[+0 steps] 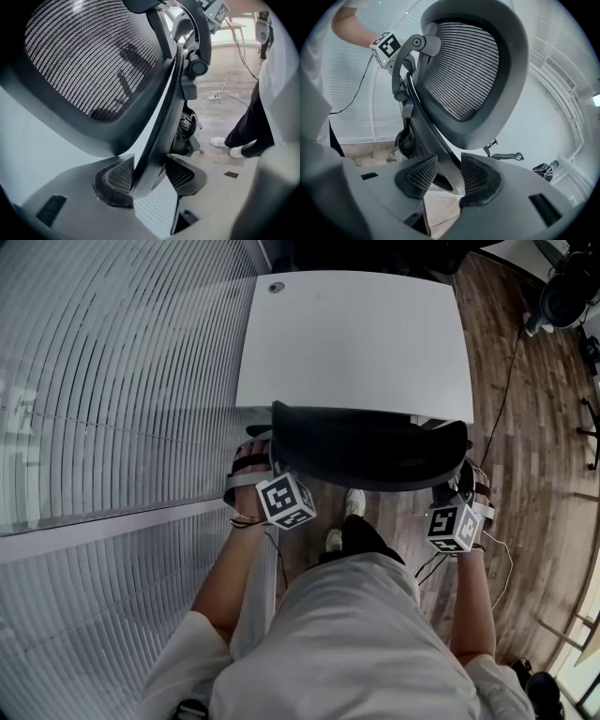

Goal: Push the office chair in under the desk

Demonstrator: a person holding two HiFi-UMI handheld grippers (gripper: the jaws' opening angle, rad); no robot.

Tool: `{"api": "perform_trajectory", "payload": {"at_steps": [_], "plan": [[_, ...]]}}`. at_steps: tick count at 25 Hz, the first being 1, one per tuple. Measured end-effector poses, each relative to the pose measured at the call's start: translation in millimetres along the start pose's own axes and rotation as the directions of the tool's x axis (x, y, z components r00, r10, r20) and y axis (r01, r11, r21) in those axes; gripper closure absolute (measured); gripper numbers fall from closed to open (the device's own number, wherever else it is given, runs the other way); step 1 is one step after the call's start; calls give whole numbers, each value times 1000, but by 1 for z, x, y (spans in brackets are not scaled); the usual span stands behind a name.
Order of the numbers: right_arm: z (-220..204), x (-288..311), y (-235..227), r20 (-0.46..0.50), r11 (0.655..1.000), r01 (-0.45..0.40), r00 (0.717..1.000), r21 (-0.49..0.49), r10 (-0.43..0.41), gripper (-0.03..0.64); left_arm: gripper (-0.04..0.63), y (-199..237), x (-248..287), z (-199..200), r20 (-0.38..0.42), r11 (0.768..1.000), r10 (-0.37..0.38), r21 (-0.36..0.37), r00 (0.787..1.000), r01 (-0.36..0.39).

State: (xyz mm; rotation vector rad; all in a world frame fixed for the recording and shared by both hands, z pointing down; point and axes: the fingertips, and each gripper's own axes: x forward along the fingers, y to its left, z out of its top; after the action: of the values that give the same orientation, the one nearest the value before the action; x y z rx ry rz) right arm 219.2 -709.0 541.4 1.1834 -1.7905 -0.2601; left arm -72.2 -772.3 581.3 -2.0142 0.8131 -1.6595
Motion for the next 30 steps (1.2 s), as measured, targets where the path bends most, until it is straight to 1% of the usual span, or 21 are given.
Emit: {"api": "perform_trajectory", "payload": {"at_steps": [9,16,24,30], "plan": [[1,17,-11,2,1000,4,1000,-4,-4,448,387,12,15,4,-2,1000,15,0,1000,-15],[7,32,-15,2,1000,9,1000,-6,-9,448,387,21,28,0,-5,1000,23,1,1000,-23],[13,34,-13,10,1000,-1,1000,-11,2,448,387,29,36,-3,-30,999,43,7,999,-42],[14,34,-17,9,1000,-6,1000,-11,6,448,379,34,35,-1,-24,999,50,18,998,-50]]}}
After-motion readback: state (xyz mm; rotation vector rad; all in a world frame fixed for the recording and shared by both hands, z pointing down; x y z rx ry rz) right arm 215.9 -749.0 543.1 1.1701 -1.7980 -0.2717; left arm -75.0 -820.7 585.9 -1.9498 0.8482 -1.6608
